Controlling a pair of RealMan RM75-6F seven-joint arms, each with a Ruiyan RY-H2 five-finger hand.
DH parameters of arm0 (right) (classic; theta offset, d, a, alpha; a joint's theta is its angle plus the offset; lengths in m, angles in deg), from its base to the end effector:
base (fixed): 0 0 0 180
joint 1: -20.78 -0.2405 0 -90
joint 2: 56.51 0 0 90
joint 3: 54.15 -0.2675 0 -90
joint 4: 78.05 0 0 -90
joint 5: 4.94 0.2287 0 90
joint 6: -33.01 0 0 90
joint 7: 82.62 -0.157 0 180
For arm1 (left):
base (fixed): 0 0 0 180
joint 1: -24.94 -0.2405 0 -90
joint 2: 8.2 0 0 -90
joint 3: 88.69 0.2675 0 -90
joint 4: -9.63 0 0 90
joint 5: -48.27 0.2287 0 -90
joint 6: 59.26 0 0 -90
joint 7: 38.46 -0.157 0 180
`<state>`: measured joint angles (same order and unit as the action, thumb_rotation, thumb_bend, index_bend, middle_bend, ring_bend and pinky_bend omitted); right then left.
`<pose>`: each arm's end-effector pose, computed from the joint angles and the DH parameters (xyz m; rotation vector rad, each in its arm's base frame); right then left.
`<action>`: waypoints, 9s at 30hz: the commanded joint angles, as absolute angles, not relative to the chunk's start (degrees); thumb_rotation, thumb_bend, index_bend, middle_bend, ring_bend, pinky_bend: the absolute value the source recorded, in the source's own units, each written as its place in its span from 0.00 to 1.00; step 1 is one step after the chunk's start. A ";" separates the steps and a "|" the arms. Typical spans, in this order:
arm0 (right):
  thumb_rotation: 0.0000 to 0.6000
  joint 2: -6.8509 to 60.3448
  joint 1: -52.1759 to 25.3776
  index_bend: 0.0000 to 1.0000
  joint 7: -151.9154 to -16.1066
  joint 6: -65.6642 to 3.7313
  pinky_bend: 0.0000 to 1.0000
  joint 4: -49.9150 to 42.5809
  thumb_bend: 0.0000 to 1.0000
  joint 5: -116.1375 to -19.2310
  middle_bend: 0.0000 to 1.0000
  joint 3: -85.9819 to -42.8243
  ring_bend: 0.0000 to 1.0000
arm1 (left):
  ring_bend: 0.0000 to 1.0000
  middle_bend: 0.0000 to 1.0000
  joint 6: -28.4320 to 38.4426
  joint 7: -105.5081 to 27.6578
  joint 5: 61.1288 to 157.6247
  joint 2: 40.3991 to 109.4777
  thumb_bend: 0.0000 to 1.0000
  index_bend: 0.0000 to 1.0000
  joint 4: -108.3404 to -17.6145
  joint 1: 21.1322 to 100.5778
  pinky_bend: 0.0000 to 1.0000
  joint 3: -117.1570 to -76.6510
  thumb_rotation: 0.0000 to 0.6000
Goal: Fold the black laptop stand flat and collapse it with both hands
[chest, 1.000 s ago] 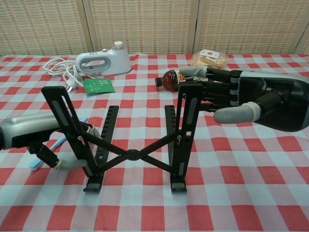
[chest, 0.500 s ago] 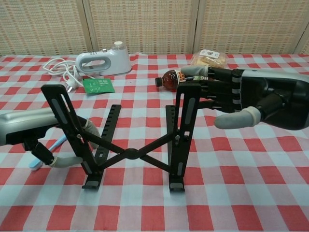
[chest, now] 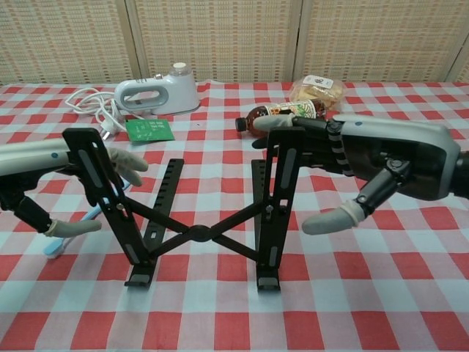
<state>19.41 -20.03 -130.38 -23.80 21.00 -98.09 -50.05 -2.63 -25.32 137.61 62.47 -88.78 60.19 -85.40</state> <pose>-0.1423 -0.2666 -0.0168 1.9138 -1.9839 1.3615 -0.1928 0.2746 0.0134 -2.0670 -1.2790 -1.0568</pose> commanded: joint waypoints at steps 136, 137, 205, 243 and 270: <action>1.00 50.11 -23.91 0.00 -70.18 -32.57 0.00 -24.84 0.00 -107.26 0.00 -52.88 0.00 | 0.02 0.00 -9.09 -32.30 141.55 87.89 0.26 0.00 -39.87 76.90 0.22 -86.16 1.00; 1.00 50.24 -23.92 0.00 -70.33 -32.68 0.00 -24.95 0.00 -107.18 0.00 -52.91 0.00 | 0.02 0.00 -9.03 -32.22 141.53 87.93 0.26 0.00 -39.90 76.92 0.22 -86.18 1.00; 1.00 30.87 -45.90 0.00 -82.20 -3.83 0.00 1.62 0.00 -104.68 0.00 -52.38 0.00 | 0.02 0.00 -4.08 -32.99 134.10 76.87 0.26 0.00 -53.13 71.53 0.22 -90.15 1.00; 1.00 37.17 -56.71 0.06 -85.11 7.79 0.00 -7.43 0.17 -101.52 0.14 -51.60 0.00 | 0.01 0.00 -2.54 -28.88 134.78 76.62 0.26 0.00 -50.25 68.85 0.20 -90.67 1.00; 1.00 37.79 -53.93 0.05 -86.75 -1.78 0.00 -9.59 0.14 -102.49 0.06 -50.57 0.00 | 0.01 0.00 -2.85 -28.89 134.92 76.47 0.26 0.00 -50.85 68.87 0.20 -91.16 1.00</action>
